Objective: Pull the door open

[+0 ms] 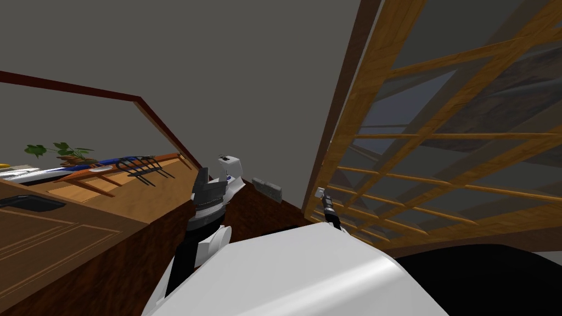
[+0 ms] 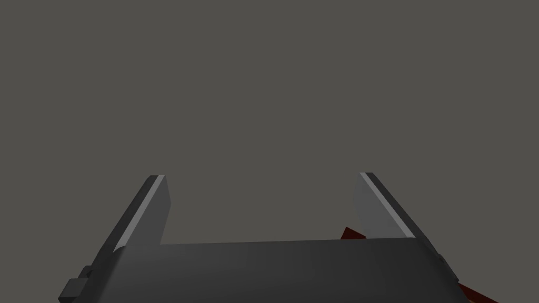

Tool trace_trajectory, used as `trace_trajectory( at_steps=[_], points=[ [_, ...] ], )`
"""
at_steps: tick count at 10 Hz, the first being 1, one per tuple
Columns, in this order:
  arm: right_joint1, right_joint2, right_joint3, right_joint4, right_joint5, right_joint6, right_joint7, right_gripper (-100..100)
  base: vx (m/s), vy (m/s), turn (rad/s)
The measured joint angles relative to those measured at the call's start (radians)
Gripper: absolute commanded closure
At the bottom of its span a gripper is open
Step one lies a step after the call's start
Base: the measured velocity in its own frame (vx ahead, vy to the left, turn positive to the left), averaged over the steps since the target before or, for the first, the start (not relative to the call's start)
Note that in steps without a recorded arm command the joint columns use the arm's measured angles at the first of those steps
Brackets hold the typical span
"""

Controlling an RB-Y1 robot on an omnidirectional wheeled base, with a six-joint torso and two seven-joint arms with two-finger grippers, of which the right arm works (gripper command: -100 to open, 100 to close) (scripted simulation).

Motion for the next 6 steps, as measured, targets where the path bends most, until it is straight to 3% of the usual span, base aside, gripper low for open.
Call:
trace_trajectory(
  at_steps=[2, 4, 5, 6],
  points=[
    [0.002, 0.001, 0.030, -0.010, -0.038, 0.010, -0.048, 100, -0.034, -0.008, 0.020],
    [-0.016, -0.014, 0.046, 0.031, -0.059, -0.005, -0.080, 100, -0.047, -0.002, 0.024],
    [-0.010, -0.015, 0.068, 0.017, -0.085, 0.003, -0.109, 100, -0.048, -0.007, 0.019],
    [-0.028, -0.026, 0.078, 0.050, -0.098, -0.003, -0.133, 100, -0.017, -0.005, 0.011]
  ],
)
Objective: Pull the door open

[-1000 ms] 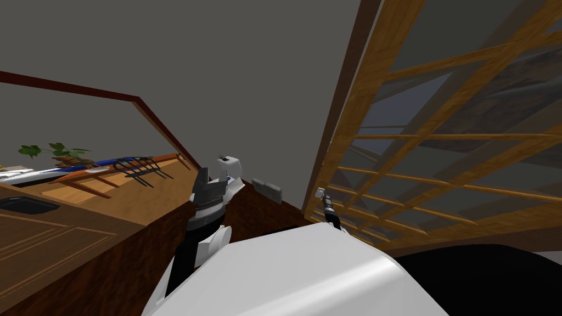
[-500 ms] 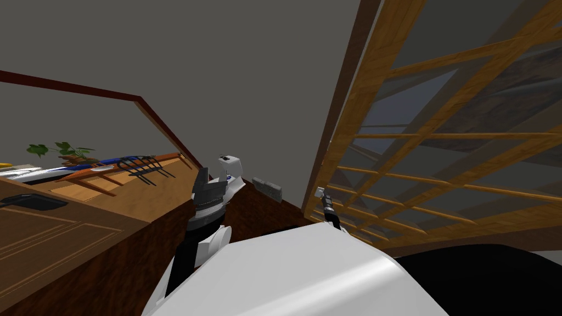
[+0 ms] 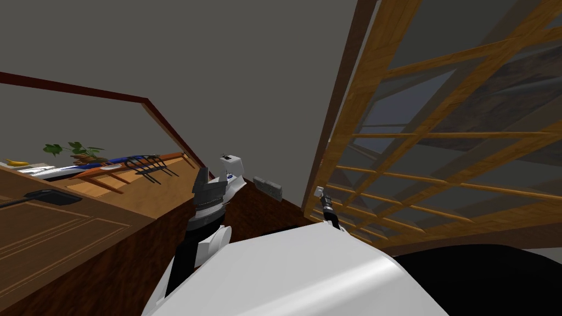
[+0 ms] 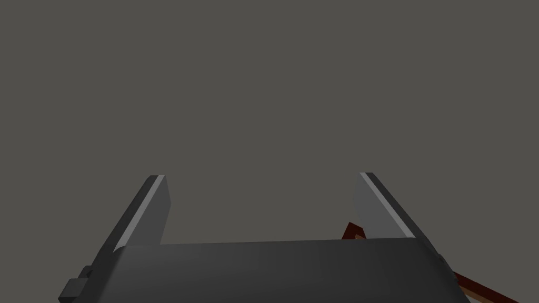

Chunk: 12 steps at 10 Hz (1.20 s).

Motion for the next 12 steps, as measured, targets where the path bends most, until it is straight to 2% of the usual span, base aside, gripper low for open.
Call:
trace_trajectory(
  at_steps=[2, 3, 4, 5, 7, 9, 10, 11, 12],
  points=[
    [0.001, 0.003, 0.004, -0.002, -0.005, 0.000, -0.011, 100, 0.008, 0.002, -0.009],
    [0.011, 0.006, 0.005, -0.020, -0.004, 0.007, -0.013, 100, -0.021, -0.007, 0.019],
    [0.027, 0.011, 0.018, -0.056, -0.020, 0.027, -0.030, 100, -0.029, -0.012, 0.016],
    [0.015, 0.006, 0.025, -0.026, -0.030, 0.014, -0.046, 100, -0.041, -0.011, 0.046],
    [0.012, -0.001, 0.061, -0.016, -0.075, 0.010, -0.097, 100, -0.060, -0.002, 0.030],
    [0.022, 0.002, 0.077, -0.043, -0.090, 0.031, -0.129, 100, -0.015, 0.003, 0.007],
    [-0.003, -0.007, 0.076, 0.010, -0.092, 0.008, -0.135, 100, 0.004, 0.001, -0.016],
    [0.022, 0.006, 0.076, -0.043, -0.093, 0.027, -0.129, 100, 0.008, 0.001, 0.009],
    [0.020, 0.000, 0.078, -0.036, -0.092, 0.030, -0.133, 100, 0.000, 0.000, 0.000]
  ],
)
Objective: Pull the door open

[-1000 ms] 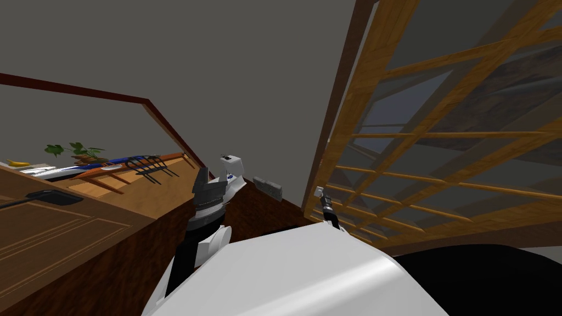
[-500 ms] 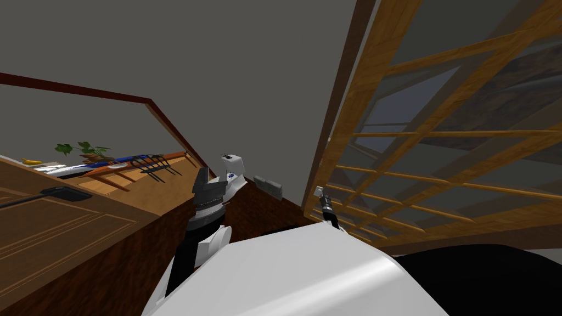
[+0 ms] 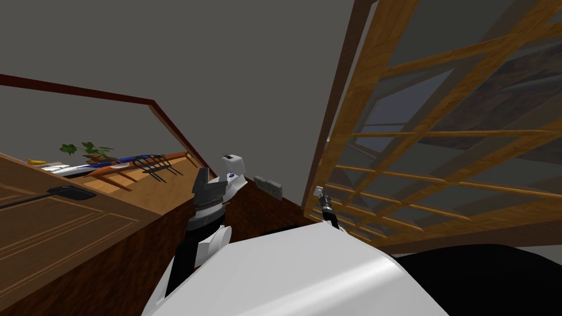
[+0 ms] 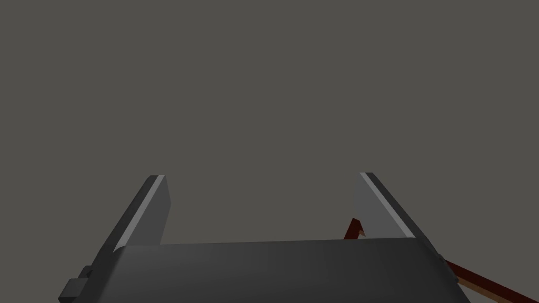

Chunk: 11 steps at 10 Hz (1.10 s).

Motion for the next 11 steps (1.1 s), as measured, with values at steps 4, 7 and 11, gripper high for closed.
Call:
trace_trajectory(
  at_steps=[4, 7, 11],
  points=[
    [-0.010, -0.008, 0.020, 0.019, -0.025, -0.004, -0.037, -100, -0.028, -0.010, 0.012],
    [-0.025, -0.008, 0.019, 0.049, -0.056, -0.012, -0.112, -100, -0.077, -0.001, 0.027],
    [-0.022, 0.011, 0.024, 0.026, -0.084, 0.005, -0.189, -100, -0.047, -0.004, 0.035]
  ],
)
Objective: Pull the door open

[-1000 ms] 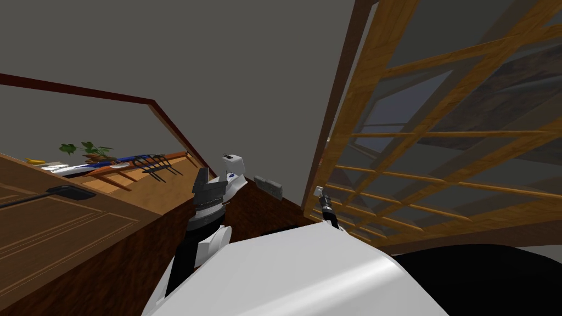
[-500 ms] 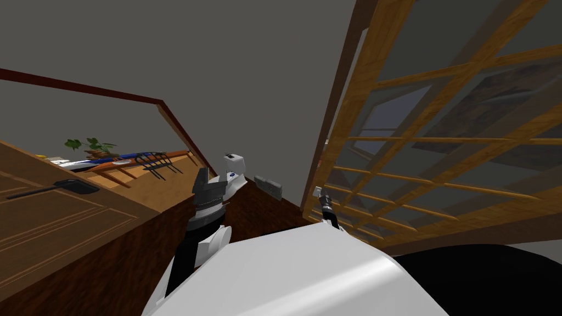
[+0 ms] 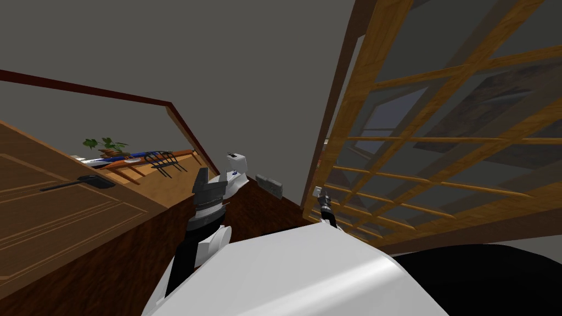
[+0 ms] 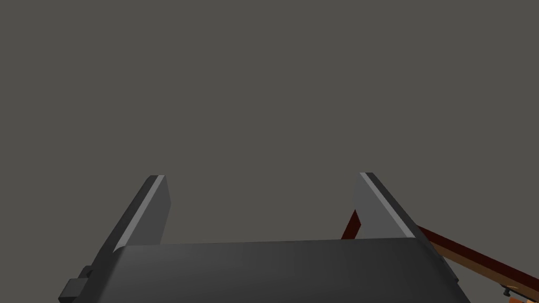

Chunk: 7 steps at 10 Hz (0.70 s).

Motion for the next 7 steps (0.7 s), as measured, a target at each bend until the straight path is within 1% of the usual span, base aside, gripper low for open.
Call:
trace_trajectory(
  at_steps=[1, 2, 5, 7],
  points=[
    [0.001, 0.008, 0.003, -0.012, -0.008, 0.004, -0.024, -100, -0.061, 0.006, 0.083],
    [-0.008, 0.016, 0.008, -0.014, -0.020, 0.005, -0.052, -100, -0.055, 0.008, 0.033],
    [-0.022, 0.026, 0.013, -0.006, -0.041, 0.001, -0.120, -100, -0.056, 0.002, 0.029],
    [-0.031, 0.039, 0.018, -0.006, -0.066, 0.003, -0.173, -100, -0.068, 0.002, 0.042]
  ],
)
